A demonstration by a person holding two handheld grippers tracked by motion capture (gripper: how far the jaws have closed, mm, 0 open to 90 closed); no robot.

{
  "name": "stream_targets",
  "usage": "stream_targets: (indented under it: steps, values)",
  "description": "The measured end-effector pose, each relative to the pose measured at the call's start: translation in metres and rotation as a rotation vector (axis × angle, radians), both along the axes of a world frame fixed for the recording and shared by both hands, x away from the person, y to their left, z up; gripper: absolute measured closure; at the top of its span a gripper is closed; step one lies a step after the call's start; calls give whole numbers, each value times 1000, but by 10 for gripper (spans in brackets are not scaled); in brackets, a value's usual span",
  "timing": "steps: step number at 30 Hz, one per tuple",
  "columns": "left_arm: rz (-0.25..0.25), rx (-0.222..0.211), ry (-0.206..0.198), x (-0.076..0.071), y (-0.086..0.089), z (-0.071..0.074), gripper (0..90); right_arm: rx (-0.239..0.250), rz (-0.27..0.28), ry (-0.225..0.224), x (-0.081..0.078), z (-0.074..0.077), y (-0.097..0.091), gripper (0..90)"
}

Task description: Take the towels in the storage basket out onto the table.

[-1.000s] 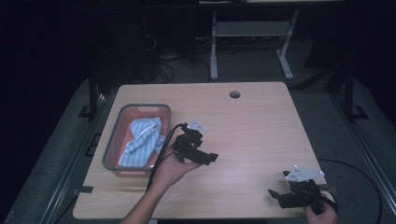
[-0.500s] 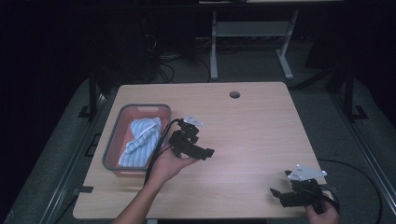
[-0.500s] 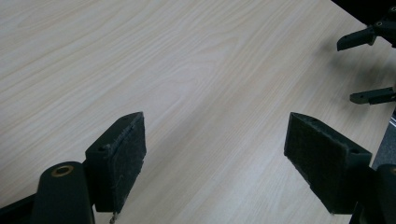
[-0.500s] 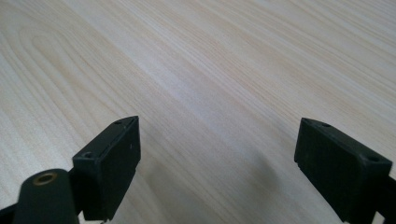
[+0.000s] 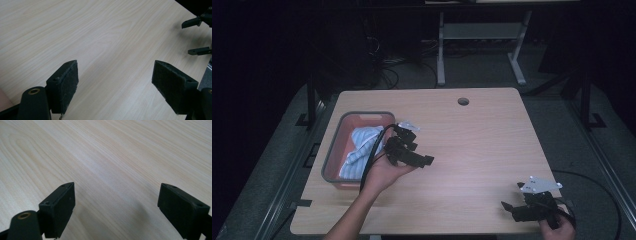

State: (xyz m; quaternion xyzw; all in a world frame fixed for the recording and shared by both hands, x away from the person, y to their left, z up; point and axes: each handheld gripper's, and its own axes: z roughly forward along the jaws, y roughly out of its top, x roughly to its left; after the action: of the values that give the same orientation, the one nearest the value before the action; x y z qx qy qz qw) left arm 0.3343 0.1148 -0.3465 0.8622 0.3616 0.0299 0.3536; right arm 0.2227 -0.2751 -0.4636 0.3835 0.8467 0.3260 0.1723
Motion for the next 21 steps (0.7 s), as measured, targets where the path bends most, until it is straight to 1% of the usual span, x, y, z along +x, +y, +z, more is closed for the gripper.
stream_targets:
  steps: [3,9,10,11,12,15,16,17,19,20,21]
  values:
    - [-2,2,1,1,7,3,236,-3,0,-4,0,0,0,139]
    - [10,-12,10,5,21,6,242,-3,2,-2,1,0,2,139]
    - [22,-22,10,5,23,7,242,-3,3,-3,1,0,2,138]
    - [19,-13,10,7,27,9,241,-6,6,-5,1,0,2,139]
    - [22,-17,15,7,29,9,241,-6,6,-5,0,0,2,139]
    - [43,-20,10,9,37,12,242,-2,3,-3,0,0,1,139]
    - [42,-9,9,11,40,13,242,-3,3,-3,1,0,1,139]
    - [52,-15,8,11,42,14,242,-3,2,-5,1,0,1,139]
    - [60,-9,12,12,48,15,246,-3,3,-6,1,0,1,139]
    - [75,-7,10,13,51,16,255,-4,5,-6,1,0,1,139]
    - [80,-5,9,14,54,17,256,-8,7,-6,0,1,1,139]
